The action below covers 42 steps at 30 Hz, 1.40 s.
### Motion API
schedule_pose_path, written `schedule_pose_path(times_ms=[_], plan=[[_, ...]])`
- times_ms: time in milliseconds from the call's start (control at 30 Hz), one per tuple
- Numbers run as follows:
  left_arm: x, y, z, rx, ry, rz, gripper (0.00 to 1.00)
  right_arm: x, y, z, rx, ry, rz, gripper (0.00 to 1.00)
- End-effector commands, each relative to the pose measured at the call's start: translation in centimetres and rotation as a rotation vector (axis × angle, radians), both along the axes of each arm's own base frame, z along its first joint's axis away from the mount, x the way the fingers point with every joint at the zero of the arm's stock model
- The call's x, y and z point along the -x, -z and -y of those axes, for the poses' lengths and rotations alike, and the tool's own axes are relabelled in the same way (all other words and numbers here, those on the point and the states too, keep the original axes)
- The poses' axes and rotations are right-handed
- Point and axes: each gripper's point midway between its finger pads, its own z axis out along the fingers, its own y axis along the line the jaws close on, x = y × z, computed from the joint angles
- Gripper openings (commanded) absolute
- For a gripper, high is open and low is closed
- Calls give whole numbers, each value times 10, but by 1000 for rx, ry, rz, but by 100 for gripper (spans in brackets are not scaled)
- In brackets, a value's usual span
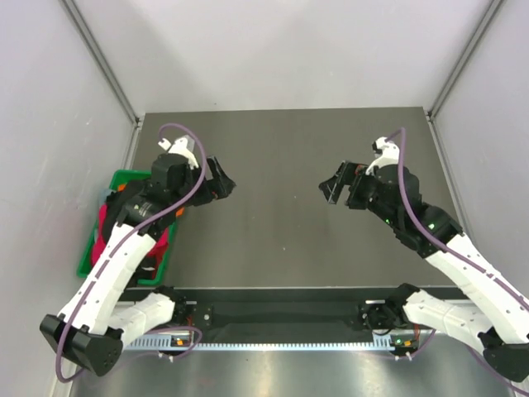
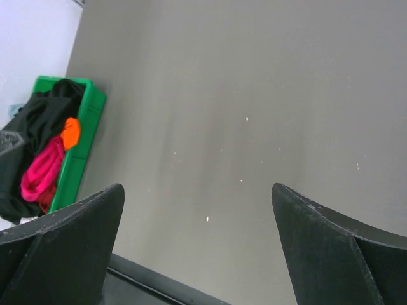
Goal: Fold and stack the t-shirts
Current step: Grab the tshirt from the pile
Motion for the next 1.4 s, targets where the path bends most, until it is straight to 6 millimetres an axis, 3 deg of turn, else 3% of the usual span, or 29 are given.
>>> schedule_pose_path(times_ms=[0, 133, 167, 300, 433, 533, 633, 767, 1000, 1133, 1233, 1267, 1367], plan=[[-2, -21, -35, -74, -171, 46, 94, -3, -20, 3, -32, 8, 80, 100], [-3, -25, -62, -102, -348, 33, 93, 0, -12, 0, -27, -17, 62, 100], [-6, -31, -79, -135, -446, 43, 94, 2, -13, -3, -34, -39, 70, 100], [-16, -28, -117, -226, -654, 18, 93, 8, -10, -5, -50, -86, 131, 100], [-28, -18, -155, -261, -822, -45, 91, 15, -22, -3, -62, -120, 218, 100], [-30, -5, -198, -258, -995, -83, 88, 19, -27, -2, -66, -137, 244, 100], [-23, 20, -232, -213, -1130, -156, 86, 23, -27, -2, -67, -157, 256, 100], [-8, 65, -258, -222, -1252, -269, 81, 28, -22, -3, -73, -175, 260, 99], [-20, 106, -262, -255, -1219, -316, 73, 34, -18, -15, -92, -248, 241, 100], [-22, 110, -265, -316, -1185, -361, 48, 36, -20, -16, -85, -264, 239, 100], [-23, 103, -274, -358, -1209, -354, 16, 37, -26, -14, -88, -258, 251, 100], [-24, 101, -274, -356, -1210, -348, 0, 38, -27, -13, -89, -256, 254, 100], [-31, 89, -271, -325, -1190, -310, 0, 37, -28, -11, -96, -239, 255, 100]])
